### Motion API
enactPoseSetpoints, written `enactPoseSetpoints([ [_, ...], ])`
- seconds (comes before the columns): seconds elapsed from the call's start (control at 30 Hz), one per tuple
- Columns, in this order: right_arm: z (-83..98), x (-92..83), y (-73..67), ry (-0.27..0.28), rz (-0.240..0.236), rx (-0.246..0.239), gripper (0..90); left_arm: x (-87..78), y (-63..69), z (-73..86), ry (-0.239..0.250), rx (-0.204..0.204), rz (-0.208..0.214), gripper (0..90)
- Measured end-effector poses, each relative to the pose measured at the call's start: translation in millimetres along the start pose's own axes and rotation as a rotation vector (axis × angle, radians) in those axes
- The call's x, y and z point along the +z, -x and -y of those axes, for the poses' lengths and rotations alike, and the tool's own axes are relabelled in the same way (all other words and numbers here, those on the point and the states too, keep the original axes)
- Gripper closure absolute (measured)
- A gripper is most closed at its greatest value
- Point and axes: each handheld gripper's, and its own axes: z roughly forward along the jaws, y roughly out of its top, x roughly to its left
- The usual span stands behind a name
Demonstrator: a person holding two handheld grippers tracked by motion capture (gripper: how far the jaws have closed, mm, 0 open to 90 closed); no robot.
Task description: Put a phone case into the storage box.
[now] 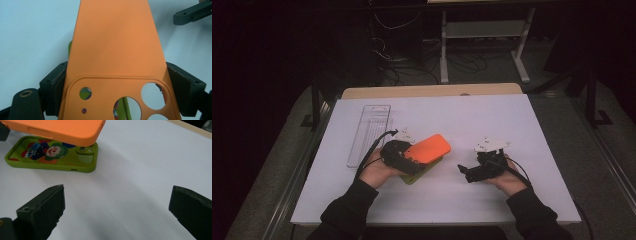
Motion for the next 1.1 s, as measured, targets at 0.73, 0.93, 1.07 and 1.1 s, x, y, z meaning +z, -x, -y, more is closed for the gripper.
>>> enactPoseSetpoints([
  [0.73, -2.4, 0.4, -21.2, 0.01, 0.144, -0.263, 0.0, -0.9, -1.8, 0.6, 0.02, -0.007, 0.024, 15.4],
  [0.93, -2.5, 1.3, -25.5, 0.005, 0.186, -0.343, 0.0, -0.2, -1.1, 0.5, 0.024, -0.009, 0.025, 15.4],
  [1.07, -1.6, 1.8, -28.7, 0.008, 0.207, -0.382, 0.0, -0.2, -0.6, 0.5, 0.021, -0.009, 0.028, 15.4],
  [1.1, -1.6, 1.7, -28.3, 0.006, 0.218, -0.417, 0.0, -1.4, -2.0, 0.3, 0.003, 0.014, 0.028, 15.4],
])
